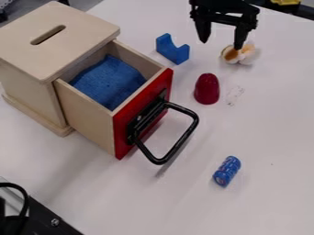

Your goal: Moving the toy in the drawer.

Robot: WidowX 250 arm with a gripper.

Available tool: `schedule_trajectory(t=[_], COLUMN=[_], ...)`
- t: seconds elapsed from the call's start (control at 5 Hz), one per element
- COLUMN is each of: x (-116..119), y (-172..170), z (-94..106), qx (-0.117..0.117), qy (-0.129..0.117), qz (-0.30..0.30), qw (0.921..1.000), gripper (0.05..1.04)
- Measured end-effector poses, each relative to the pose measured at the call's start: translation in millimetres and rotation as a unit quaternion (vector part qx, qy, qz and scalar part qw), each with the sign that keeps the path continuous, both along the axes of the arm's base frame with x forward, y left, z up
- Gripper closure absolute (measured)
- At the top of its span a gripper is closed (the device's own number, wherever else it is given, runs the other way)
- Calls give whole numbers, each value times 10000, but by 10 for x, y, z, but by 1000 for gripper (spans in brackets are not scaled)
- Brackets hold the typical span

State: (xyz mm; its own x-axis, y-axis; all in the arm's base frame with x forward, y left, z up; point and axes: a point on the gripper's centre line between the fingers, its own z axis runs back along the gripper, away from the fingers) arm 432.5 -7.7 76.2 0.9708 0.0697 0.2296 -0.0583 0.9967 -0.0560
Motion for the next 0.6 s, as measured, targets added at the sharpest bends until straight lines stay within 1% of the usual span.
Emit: schedule_trajectory(t=[0.2,0.4,0.6], x=[150,269,393], y=[-38,-58,-138], z=[-175,-309,-360], qx=[-39,-67,-276], qy=[131,157,30], qz=[-273,-435,-622], qw=[9995,9989,9977], gripper=[83,83,83])
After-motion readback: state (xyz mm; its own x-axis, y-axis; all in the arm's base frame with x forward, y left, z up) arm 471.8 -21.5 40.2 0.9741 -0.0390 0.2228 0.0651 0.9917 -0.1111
